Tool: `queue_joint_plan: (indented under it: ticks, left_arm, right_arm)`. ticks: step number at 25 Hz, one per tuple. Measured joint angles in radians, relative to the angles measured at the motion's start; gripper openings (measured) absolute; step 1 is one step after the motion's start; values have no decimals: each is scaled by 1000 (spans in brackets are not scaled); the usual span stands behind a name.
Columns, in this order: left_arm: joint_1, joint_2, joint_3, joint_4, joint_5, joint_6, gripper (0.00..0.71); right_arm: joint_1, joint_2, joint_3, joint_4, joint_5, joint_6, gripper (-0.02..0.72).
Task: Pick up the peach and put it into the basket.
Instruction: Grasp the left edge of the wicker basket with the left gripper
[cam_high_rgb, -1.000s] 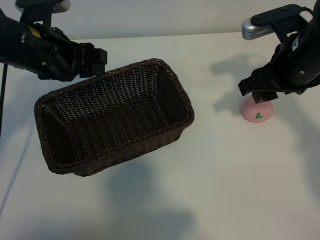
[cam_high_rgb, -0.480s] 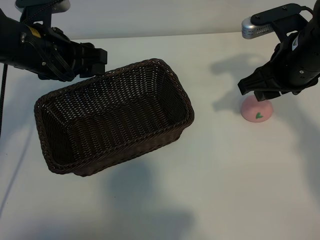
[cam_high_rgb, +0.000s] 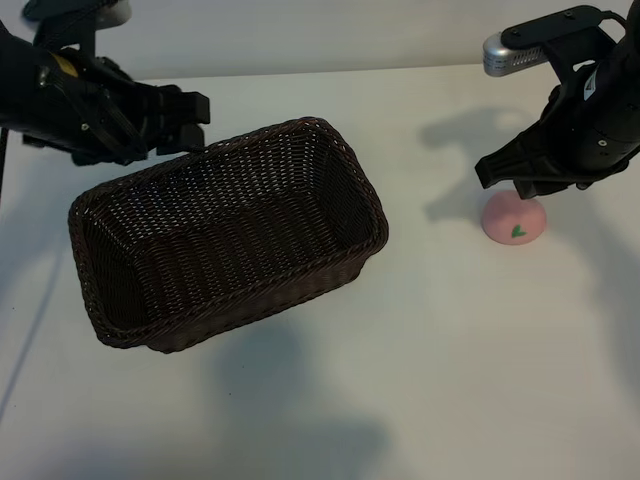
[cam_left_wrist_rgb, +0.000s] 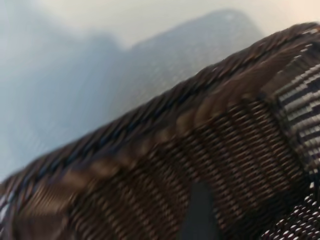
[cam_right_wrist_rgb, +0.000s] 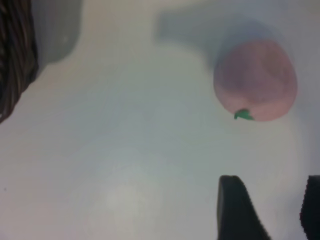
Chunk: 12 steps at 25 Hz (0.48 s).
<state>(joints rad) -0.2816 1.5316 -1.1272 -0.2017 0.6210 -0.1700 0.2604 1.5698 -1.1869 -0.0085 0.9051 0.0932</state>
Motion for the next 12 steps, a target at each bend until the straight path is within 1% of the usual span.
queue_joint_plan:
  ticks: [2,6,9,12]
  left_arm:
    - [0,-10,0,63,39,-99,588]
    - [0,-65,4,250,142,-322,588]
    - [0,-125,41,387,218,-450,588]
    - [0,-182,103,444,258,-512,588]
  right_arm:
    - [0,0,0,1,-5,0,311]
    - [0,0,0,9,-11,0,272]
    - [0,0,0,27,-17,0,249]
    - [0,0,0,34,-17,0,245]
